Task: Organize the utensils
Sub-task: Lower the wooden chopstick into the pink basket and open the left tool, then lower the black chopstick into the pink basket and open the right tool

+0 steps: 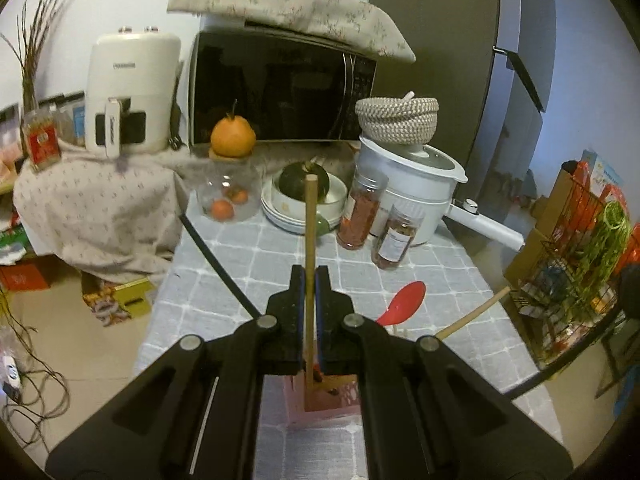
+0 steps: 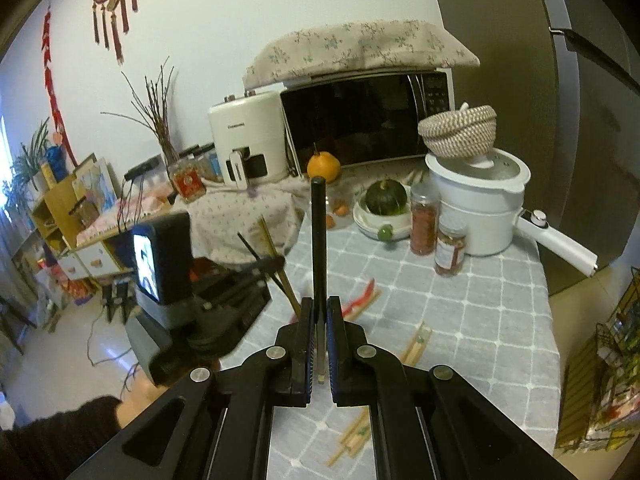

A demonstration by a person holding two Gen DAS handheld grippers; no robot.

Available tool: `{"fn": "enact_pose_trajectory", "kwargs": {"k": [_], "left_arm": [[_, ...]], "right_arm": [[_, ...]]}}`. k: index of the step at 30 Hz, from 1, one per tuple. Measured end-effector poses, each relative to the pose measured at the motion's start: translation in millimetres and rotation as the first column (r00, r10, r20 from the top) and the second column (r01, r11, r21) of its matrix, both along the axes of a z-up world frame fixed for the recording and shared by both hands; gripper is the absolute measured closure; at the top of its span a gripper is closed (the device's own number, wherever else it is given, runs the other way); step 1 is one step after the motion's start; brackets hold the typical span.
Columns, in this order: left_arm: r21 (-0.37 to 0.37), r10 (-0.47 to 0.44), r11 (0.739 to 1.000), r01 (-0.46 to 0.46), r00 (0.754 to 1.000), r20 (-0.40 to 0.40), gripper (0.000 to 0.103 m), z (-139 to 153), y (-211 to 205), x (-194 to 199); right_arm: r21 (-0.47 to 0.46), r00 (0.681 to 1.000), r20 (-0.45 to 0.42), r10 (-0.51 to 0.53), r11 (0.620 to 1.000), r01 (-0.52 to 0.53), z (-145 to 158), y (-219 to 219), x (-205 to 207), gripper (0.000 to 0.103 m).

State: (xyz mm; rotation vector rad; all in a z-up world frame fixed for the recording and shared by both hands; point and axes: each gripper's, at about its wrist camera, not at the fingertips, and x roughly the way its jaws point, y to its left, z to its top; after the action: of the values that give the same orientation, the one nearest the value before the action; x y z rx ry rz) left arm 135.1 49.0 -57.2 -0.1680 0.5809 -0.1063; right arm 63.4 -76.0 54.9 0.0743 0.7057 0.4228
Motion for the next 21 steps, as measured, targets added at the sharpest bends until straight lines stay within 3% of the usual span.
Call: {"fn": "enact_pose_trajectory", "kwargs": {"k": [6, 8, 10, 14, 21], "left_arm": [[-0.046, -0.006, 0.999, 0.005, 1.000, -0.015, 0.094, 13, 5, -5], [-0.037, -0.012, 0.999, 0.012, 1.000, -0.013, 0.080, 19, 6, -10], [-0.039, -0.013, 0.999, 0.012, 1.000, -0.016, 0.073, 23, 8, -14], [-0.039, 0.002, 0.999, -0.004, 0.998, -0.060, 0.063, 27, 16, -25], [-0.024, 0.061, 0.997, -0.067, 0.977, -0.206, 0.057, 14, 40, -35]], "right_arm": [[0.044, 0.999, 0.033, -0.024, 0.999, 0.022, 7, 5, 12, 0.097], [0.057, 0.999, 0.043, -0.033, 0.998, 0.031, 9, 6, 15, 0.097], [0.067, 0.998, 0.051, -0.039, 0.997, 0.036, 9, 9, 18, 0.097], [0.073, 0.997, 0.065, -0.053, 0.996, 0.048, 5, 14, 26, 0.097], [0.091, 0.995, 0.068, -0.067, 0.994, 0.061, -9, 21, 43, 0.097]]}}
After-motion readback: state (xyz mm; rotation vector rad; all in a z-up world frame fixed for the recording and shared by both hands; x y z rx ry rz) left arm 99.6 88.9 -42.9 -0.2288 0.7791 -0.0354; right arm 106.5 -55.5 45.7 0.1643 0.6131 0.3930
